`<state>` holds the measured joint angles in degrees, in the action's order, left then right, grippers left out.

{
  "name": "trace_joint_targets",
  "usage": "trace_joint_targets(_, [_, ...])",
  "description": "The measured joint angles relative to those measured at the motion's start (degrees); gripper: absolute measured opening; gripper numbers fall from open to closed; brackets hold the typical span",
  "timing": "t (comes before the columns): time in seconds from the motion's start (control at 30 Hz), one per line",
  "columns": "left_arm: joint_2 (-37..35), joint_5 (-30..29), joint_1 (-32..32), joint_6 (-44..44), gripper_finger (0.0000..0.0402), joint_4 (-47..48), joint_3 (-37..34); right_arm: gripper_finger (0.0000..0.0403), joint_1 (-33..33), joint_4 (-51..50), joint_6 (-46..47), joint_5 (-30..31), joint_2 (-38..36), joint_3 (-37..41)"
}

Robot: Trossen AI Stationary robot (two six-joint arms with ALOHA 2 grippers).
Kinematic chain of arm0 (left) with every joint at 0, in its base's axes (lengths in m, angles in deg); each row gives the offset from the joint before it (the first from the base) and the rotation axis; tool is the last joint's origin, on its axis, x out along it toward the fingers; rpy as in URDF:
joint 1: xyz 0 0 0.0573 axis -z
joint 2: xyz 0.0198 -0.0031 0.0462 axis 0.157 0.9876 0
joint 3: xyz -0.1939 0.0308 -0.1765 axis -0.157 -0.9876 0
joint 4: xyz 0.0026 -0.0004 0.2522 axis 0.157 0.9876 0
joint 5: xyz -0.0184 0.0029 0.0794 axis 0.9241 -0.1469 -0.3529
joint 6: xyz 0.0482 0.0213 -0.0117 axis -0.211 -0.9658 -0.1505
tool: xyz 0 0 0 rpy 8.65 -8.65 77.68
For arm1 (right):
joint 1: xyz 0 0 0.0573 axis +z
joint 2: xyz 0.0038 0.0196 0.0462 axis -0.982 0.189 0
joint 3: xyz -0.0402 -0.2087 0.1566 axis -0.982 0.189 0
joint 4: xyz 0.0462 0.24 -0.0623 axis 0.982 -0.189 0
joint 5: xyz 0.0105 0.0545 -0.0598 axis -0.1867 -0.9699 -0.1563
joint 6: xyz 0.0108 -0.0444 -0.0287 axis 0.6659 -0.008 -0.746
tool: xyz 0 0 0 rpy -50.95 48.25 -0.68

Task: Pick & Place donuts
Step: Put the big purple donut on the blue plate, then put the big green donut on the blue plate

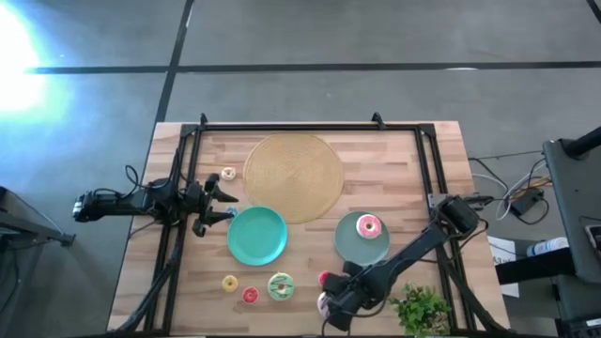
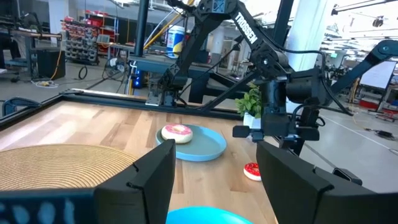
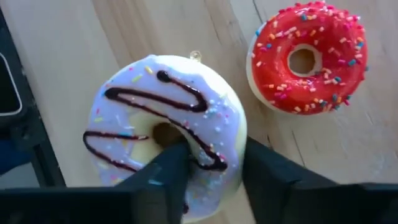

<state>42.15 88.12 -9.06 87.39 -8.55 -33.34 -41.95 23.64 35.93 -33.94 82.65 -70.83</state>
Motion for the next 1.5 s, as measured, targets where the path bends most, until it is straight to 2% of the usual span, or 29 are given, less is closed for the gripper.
trace_joint_targets(0.13, [0.0,0.0,0.0,0.0,0.0200,0.0,0.0,0.0026,1.2,-4.8,2.3,5.3,-3.5,0.3])
trace_joint_targets(0.2, [0.0,0.0,0.0,0.0,0.0200,0.1,0.0,0.0020,2.3,-10.5,6.3,10.0,-7.2,0.2])
trace_joint_targets(0.3, [0.0,0.0,0.0,0.0,0.0200,0.1,0.0,0.0025,3.4,-25.1,18.4,15.5,-12.4,0.3])
trace_joint_targets(0.37, [0.0,0.0,0.0,0.0,0.0200,0.1,0.0,0.0026,3.4,-34.3,28.0,14.9,-15.2,1.8])
trace_joint_targets(0.43, [0.0,0.0,0.0,0.0,0.0200,0.1,0.0,0.0027,2.9,-39.0,36.1,12.9,-18.3,5.0])
trace_joint_targets(0.53, [0.0,0.0,0.0,0.0,0.0200,0.1,0.0,0.0027,2.2,-38.3,44.7,11.5,-23.3,11.5])
trace_joint_targets(0.63, [0.0,0.0,0.0,0.0,0.0200,0.1,0.0,0.0027,1.4,-33.4,51.8,10.8,-27.4,18.4])
trace_joint_targets(0.77, [0.0,0.0,0.0,0.0,0.0200,0.1,0.0,0.0035,-0.1,-17.9,48.2,11.0,-31.5,26.1])
trace_joint_targets(0.87, [0.0,0.0,0.0,0.0,0.0200,0.1,0.0,0.0056,-1.5,-12.4,45.0,11.0,-31.9,28.5])
trace_joint_targets(1.23, [0.0,0.0,0.0,0.0,0.0200,0.1,0.0,0.0184,-2.3,-18.3,40.6,7.5,-31.9,27.1])
trace_joint_targets(1.37, [0.0,0.0,0.0,0.0,0.0200,0.1,0.0,0.0208,-2.3,-25.0,38.1,8.2,-31.9,23.6])
trace_joint_targets(1.5, [0.0,0.0,0.0,0.0,0.0200,0.1,0.0,0.0215,-2.3,-35.2,37.8,10.3,-31.9,19.0])
